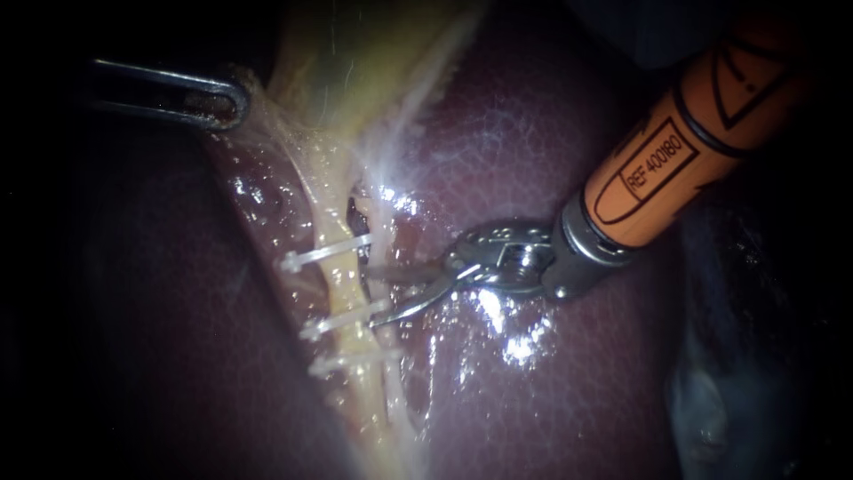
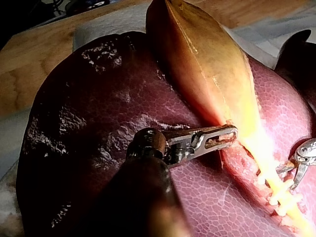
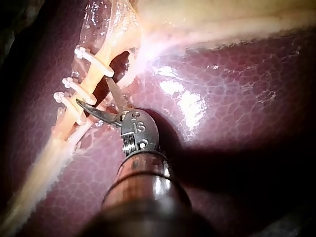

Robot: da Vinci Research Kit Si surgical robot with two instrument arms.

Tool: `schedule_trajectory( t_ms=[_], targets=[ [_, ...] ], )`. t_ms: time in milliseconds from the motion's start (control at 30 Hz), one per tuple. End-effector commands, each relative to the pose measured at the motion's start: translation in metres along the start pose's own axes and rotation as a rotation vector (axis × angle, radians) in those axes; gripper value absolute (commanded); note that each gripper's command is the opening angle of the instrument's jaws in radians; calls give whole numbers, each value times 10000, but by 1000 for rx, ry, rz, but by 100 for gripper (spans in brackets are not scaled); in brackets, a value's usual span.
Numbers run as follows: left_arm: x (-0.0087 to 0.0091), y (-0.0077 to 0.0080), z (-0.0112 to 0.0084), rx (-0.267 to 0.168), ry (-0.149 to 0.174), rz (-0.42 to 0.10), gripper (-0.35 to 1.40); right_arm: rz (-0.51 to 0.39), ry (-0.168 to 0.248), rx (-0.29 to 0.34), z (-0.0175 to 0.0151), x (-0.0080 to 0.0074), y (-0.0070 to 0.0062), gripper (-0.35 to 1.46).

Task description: Go to the cutting position left tube

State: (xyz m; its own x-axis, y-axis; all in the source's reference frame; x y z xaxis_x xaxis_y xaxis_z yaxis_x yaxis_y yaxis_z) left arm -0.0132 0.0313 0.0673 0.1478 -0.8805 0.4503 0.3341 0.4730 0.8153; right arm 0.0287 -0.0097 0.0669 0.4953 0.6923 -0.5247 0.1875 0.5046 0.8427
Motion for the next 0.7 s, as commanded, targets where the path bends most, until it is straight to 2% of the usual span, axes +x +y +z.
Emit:
schedule_trajectory(
  t_ms=[33,133,333,700],
  targets=[
    [0,0,0,0,0,0,-35,0,3,9,2,1,0,115],
    [0,0,0,0,0,0,-35,10,16,42,9,5,-2,115],
    [0,0,1,-1,0,0,-35,8,28,65,20,12,-4,115],
    [0,0,1,-1,-1,0,-35,-10,108,130,48,29,2,118]
  ],
)
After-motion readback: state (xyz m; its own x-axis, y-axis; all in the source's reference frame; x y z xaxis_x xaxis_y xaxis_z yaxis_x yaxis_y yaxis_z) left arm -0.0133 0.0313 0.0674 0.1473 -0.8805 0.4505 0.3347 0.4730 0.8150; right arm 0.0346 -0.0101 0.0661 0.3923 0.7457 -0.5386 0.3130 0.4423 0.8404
